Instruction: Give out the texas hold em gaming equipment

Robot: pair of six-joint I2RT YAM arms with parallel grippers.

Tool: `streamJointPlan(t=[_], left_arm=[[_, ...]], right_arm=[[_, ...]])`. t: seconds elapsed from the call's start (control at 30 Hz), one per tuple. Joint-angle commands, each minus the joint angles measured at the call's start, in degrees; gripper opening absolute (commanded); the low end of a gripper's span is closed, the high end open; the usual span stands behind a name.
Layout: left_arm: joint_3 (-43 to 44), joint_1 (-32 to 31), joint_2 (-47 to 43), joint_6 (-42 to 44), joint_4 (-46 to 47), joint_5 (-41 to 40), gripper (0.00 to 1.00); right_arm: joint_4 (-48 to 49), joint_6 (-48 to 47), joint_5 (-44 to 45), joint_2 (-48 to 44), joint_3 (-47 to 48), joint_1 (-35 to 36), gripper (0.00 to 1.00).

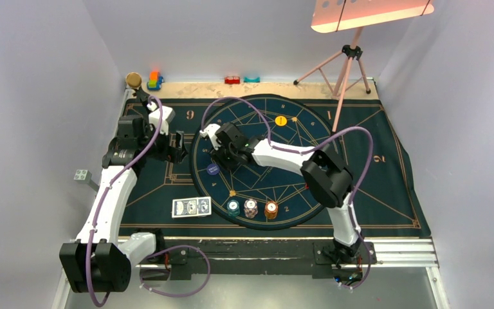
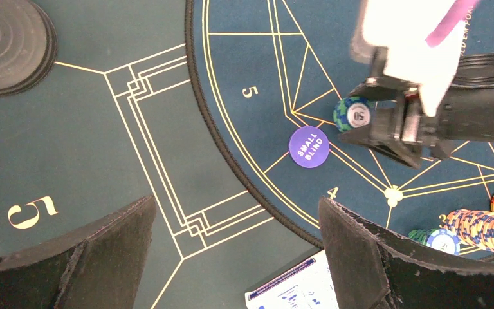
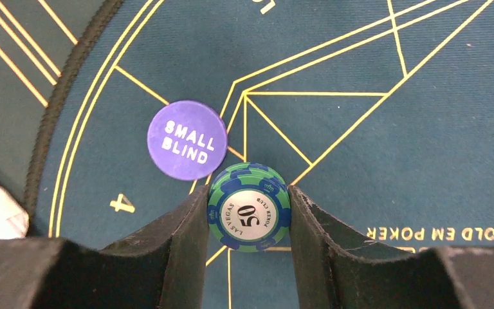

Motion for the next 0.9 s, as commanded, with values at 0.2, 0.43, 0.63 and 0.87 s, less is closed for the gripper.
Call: streamJointPlan(t=[0.2, 0.43, 0.63, 0.87], left_arm=[[-0.1, 0.5, -1.3, -0.4, 1.1, 1.0, 1.0], [-0.2, 0.5, -1.6, -0.3, 1.0, 1.4, 1.0], [-0.3, 0.5, -1.7, -0.3, 1.0, 1.4, 1.0], [-0.3, 0.5, -1.8, 0.0, 0.9, 1.4, 1.0]], right_arm=[[1.5, -0.2, -0.2, 4.6, 6.9, -1.2, 0.43], [1.1, 0.0, -0.1, 2.2, 6.8, -1.7, 0.68], [0.0, 0.1, -2.4, -4.8, 4.3, -1.7, 0.71], [-6.4, -2.1, -8.9, -15.7, -4.9, 2.1, 0.8]])
